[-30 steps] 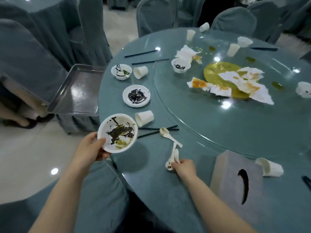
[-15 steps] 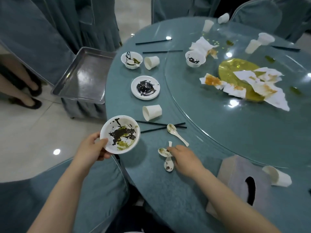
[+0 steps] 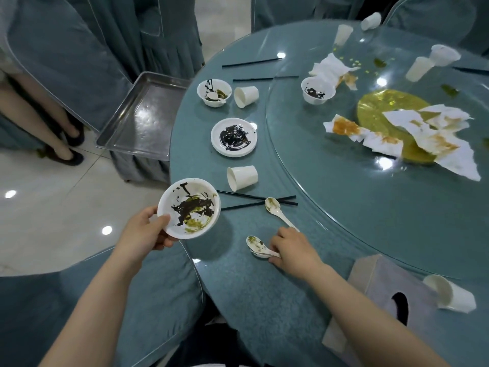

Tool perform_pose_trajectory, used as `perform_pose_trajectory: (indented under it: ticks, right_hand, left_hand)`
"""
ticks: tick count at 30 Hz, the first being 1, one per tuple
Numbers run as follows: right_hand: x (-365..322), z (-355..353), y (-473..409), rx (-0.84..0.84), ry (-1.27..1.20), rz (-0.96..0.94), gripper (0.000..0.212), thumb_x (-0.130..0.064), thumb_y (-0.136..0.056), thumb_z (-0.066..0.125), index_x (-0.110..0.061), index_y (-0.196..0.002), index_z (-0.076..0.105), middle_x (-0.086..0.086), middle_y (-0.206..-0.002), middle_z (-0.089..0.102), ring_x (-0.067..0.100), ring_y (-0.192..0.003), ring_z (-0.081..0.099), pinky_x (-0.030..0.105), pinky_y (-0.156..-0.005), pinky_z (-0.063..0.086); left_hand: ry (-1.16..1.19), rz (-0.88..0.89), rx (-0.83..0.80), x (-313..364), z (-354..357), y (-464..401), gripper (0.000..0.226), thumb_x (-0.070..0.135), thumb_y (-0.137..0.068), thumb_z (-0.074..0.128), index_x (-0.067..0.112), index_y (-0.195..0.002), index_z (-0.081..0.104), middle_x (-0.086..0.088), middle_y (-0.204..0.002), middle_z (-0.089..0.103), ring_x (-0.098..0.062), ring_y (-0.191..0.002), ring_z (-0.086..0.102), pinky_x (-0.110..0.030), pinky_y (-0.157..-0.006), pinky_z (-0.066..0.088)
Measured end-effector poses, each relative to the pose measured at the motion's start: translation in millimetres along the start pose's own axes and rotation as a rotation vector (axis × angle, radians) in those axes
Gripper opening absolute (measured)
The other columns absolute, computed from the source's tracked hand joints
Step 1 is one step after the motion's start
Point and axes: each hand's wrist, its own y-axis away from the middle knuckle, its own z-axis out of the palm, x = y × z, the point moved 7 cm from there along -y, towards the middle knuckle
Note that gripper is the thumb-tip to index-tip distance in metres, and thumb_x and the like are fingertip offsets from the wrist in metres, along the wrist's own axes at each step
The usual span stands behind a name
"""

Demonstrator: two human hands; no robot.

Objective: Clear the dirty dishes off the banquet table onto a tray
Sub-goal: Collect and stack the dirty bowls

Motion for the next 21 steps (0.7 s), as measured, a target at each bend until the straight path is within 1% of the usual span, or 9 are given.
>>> perform_pose_trajectory:
  ticks: [2, 5, 8, 10, 13, 16, 18, 19, 21]
  right_hand:
    - [1, -1, -1, -0.036, -0.038, -0.004, 0.025, -0.044, -0.08, 0.067, -0.027, -0.096, 0.058, -0.009, -0.101, 0.048, 0.013, -0.101, 0.042, 0.025, -0.081, 0.028]
    - [4, 0, -3, -0.102, -0.124, 0.009, 0.026, -0.045, -0.074, 0.072, -0.032, -0.089, 0.055, -0.013, -0.094, 0.047, 0.01, -0.093, 0.045, 0.025, -0.077, 0.031]
    - [6, -1, -4, -0.138, -0.178, 0.026, 0.018, -0.038, -0.075, 0.072, -0.034, -0.081, 0.055, -0.014, -0.09, 0.051, 0.008, -0.086, 0.049, 0.023, -0.072, 0.036]
    - [9, -2, -5, -0.133, -0.227, 0.057, 0.015, -0.033, -0.077, 0.071, -0.033, -0.076, 0.056, -0.014, -0.086, 0.055, 0.008, -0.081, 0.052, 0.022, -0.066, 0.038]
    - [16, -5, -4, -0.109, -0.375, 0.138, 0.016, -0.023, -0.076, 0.071, -0.031, -0.073, 0.057, -0.013, -0.079, 0.058, 0.008, -0.075, 0.056, 0.022, -0.062, 0.042]
    - [21, -9, -2, -0.09, -0.496, 0.167, 0.018, -0.018, -0.074, 0.072, -0.03, -0.074, 0.059, -0.013, -0.075, 0.06, 0.003, -0.07, 0.056, 0.015, -0.058, 0.039]
    - [24, -12, 0, -0.084, -0.524, 0.165, 0.021, -0.017, -0.072, 0.074, -0.032, -0.071, 0.059, -0.012, -0.074, 0.063, 0.003, -0.069, 0.058, 0.015, -0.059, 0.041]
    - [25, -14, 0, -0.082, -0.51, 0.158, 0.022, -0.018, -0.072, 0.074, -0.033, -0.069, 0.058, -0.012, -0.075, 0.063, 0.004, -0.071, 0.058, 0.016, -0.061, 0.043]
    - [26, -14, 2, -0.085, -0.405, 0.132, 0.022, -0.023, -0.072, 0.076, -0.034, -0.069, 0.057, -0.014, -0.079, 0.06, 0.007, -0.078, 0.057, 0.023, -0.069, 0.047]
  left_hand:
    - [-0.003, -0.006, 0.001, -1, 1, -1, 0.025, 0.013, -0.094, 0.048, 0.015, -0.118, 0.056, -0.006, -0.057, 0.068, -0.012, -0.039, 0.055, -0.025, -0.048, 0.043]
    - [-0.006, -0.015, 0.002, -2, 3, -3, 0.026, 0.014, -0.094, 0.048, 0.015, -0.119, 0.056, -0.007, -0.06, 0.069, -0.012, -0.041, 0.055, -0.027, -0.049, 0.044]
    - [-0.012, -0.02, -0.001, -2, 6, -3, 0.026, 0.015, -0.094, 0.048, 0.017, -0.118, 0.056, -0.008, -0.06, 0.069, -0.012, -0.041, 0.056, -0.026, -0.046, 0.044]
    - [-0.016, -0.02, -0.004, -3, 8, -3, 0.025, 0.015, -0.094, 0.048, 0.017, -0.117, 0.056, -0.008, -0.06, 0.069, -0.012, -0.042, 0.056, -0.024, -0.044, 0.044]
    - [-0.018, -0.021, -0.007, -4, 10, -3, 0.025, 0.015, -0.094, 0.048, 0.017, -0.118, 0.056, -0.009, -0.06, 0.069, -0.013, -0.043, 0.056, -0.023, -0.043, 0.044]
    - [-0.02, -0.014, -0.017, -3, 12, -3, 0.025, 0.015, -0.094, 0.048, 0.017, -0.118, 0.056, -0.009, -0.061, 0.069, -0.013, -0.043, 0.056, -0.025, -0.046, 0.044]
    - [-0.017, -0.009, -0.025, -2, 14, -3, 0.025, 0.016, -0.094, 0.048, 0.017, -0.118, 0.056, -0.009, -0.061, 0.069, -0.012, -0.043, 0.056, -0.027, -0.048, 0.045]
    - [-0.018, -0.007, -0.028, -1, 15, -3, 0.026, 0.016, -0.094, 0.048, 0.017, -0.119, 0.056, -0.009, -0.062, 0.07, -0.012, -0.043, 0.056, -0.027, -0.048, 0.045]
    - [-0.025, -0.004, -0.037, -1, 17, -3, 0.027, 0.016, -0.094, 0.048, 0.018, -0.12, 0.055, -0.009, -0.063, 0.07, -0.012, -0.044, 0.057, -0.027, -0.048, 0.045]
